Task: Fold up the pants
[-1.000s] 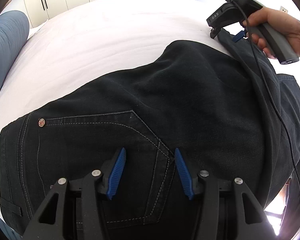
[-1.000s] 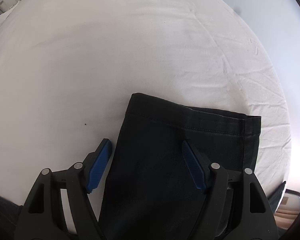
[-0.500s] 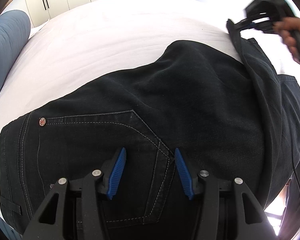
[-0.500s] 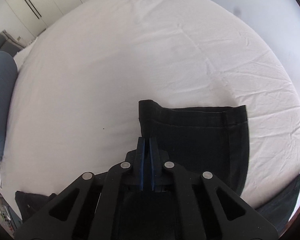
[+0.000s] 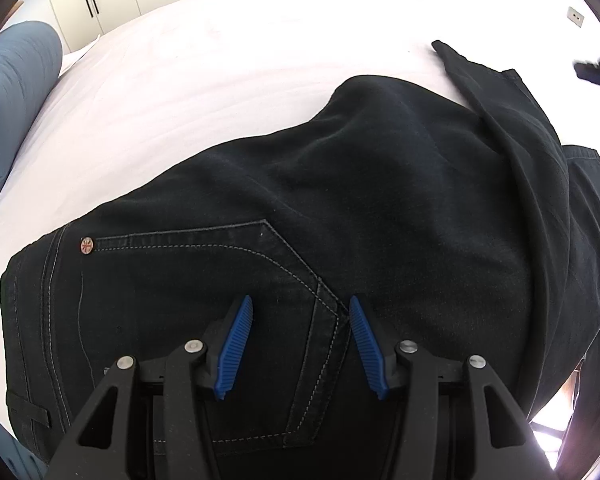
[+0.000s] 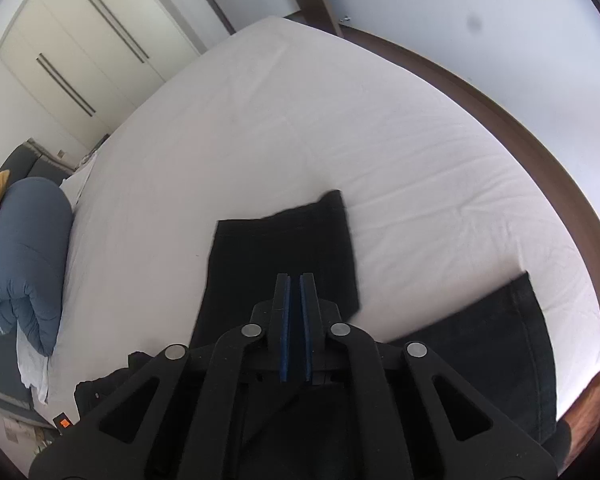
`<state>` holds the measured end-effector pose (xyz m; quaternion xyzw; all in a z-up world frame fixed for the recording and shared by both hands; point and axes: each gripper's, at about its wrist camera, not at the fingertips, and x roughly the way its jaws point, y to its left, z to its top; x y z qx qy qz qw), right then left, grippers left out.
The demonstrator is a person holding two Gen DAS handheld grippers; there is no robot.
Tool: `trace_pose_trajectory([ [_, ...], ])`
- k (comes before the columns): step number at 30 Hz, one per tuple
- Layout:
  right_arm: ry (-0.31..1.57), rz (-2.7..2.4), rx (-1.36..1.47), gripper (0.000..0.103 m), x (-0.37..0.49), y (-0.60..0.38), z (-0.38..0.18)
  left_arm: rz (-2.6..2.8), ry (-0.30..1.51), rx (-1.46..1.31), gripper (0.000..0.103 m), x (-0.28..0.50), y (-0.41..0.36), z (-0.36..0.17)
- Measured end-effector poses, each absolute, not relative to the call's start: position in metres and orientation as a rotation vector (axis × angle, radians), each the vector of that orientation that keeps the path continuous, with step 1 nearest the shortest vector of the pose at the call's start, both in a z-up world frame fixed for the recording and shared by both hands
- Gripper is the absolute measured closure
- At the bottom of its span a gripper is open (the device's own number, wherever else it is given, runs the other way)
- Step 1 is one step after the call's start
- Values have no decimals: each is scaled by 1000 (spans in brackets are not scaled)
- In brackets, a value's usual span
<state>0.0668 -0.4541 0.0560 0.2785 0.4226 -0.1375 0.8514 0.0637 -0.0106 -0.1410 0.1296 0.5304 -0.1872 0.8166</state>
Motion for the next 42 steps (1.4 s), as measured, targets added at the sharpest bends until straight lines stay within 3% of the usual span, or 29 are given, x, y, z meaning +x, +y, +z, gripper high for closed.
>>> trace_pose_trajectory([
  [1,900,-276,556,65,87,-437,58,-397,1130,274,49,64,-11,-141],
  [2,915,-265,531,15,103,-425,59,-395,1128,272,49,64,-10,-142],
  [3,918,-255,523,0,118,-415,57,-395,1126,270,49,65,-11,-142],
  [7,974,-242,401,0,187,-368,39,-400,1120,257,49,65,-9,-143],
  [8,1000,-256,356,4,200,-360,32,-402,1117,257,49,65,-9,-143],
  [9,1036,-281,312,17,216,-353,22,-403,1114,255,49,65,-8,-144],
  [11,1128,-329,288,30,243,-351,-4,-407,1110,246,50,65,-7,-144],
  [16,1294,-436,313,30,275,-360,-61,-417,1104,230,50,64,0,-144],
  [19,1284,-443,252,30,282,-356,-69,-421,1100,228,50,62,4,-144],
  [20,1282,-444,258,39,283,-356,-69,-422,1100,226,50,62,6,-144],
  [21,1272,-436,267,56,284,-356,-67,-422,1099,226,50,61,6,-144],
  [24,1259,-420,266,92,283,-356,-62,-421,1097,226,50,59,8,-142],
  [27,1208,-391,317,99,272,-364,-46,-419,1098,229,50,59,8,-142],
  [33,992,-374,436,100,202,-398,18,-412,1106,238,50,63,2,-144],
  [38,827,-410,577,102,99,-454,65,-409,1114,244,50,66,-3,-145],
  [42,756,-464,673,102,9,-479,71,-409,1124,249,49,68,-8,-143],
])
